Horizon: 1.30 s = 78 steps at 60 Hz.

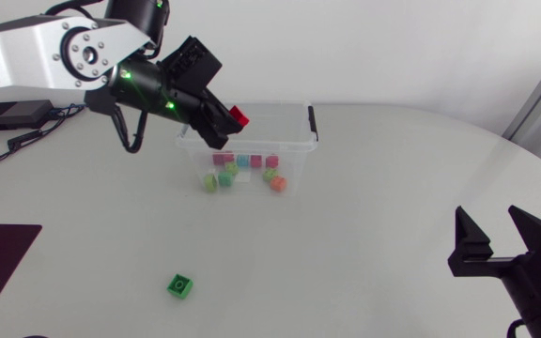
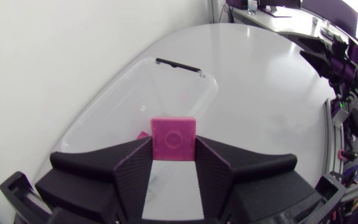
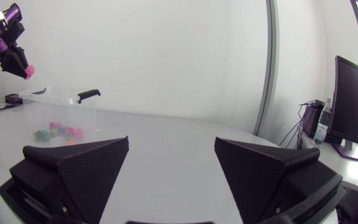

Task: Pick up the duplo bricks and place them in the container

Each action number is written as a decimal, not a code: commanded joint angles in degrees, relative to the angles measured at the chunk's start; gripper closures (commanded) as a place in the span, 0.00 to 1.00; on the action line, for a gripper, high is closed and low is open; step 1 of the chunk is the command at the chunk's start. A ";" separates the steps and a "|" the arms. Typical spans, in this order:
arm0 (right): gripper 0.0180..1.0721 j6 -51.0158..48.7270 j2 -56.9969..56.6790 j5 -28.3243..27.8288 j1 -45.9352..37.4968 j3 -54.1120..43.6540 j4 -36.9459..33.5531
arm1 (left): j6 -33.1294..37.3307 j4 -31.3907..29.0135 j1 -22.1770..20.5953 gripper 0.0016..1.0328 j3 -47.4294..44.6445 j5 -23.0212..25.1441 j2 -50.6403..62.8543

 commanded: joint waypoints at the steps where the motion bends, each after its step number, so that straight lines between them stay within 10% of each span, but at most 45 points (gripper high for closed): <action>1: 0.05 1.28 -0.30 -0.25 0.25 -1.24 0.77 | -4.09 2.56 0.33 0.67 5.66 0.63 5.02; 26: 0.05 1.28 -0.38 -0.25 0.25 -1.24 0.77 | -10.68 9.32 0.94 0.63 20.86 -7.81 22.69; 38: 0.05 1.28 -0.30 -0.25 0.25 -1.24 0.77 | -10.95 8.27 1.21 0.13 21.04 -10.62 23.48; 48: 0.05 1.37 -0.38 -0.25 0.25 -1.24 0.77 | -10.24 4.05 1.91 0.06 16.03 -10.71 13.11; 78: 0.05 1.28 -0.30 -0.25 0.25 -1.24 0.77 | 28.43 -12.65 3.93 0.06 -25.28 -5.96 -20.38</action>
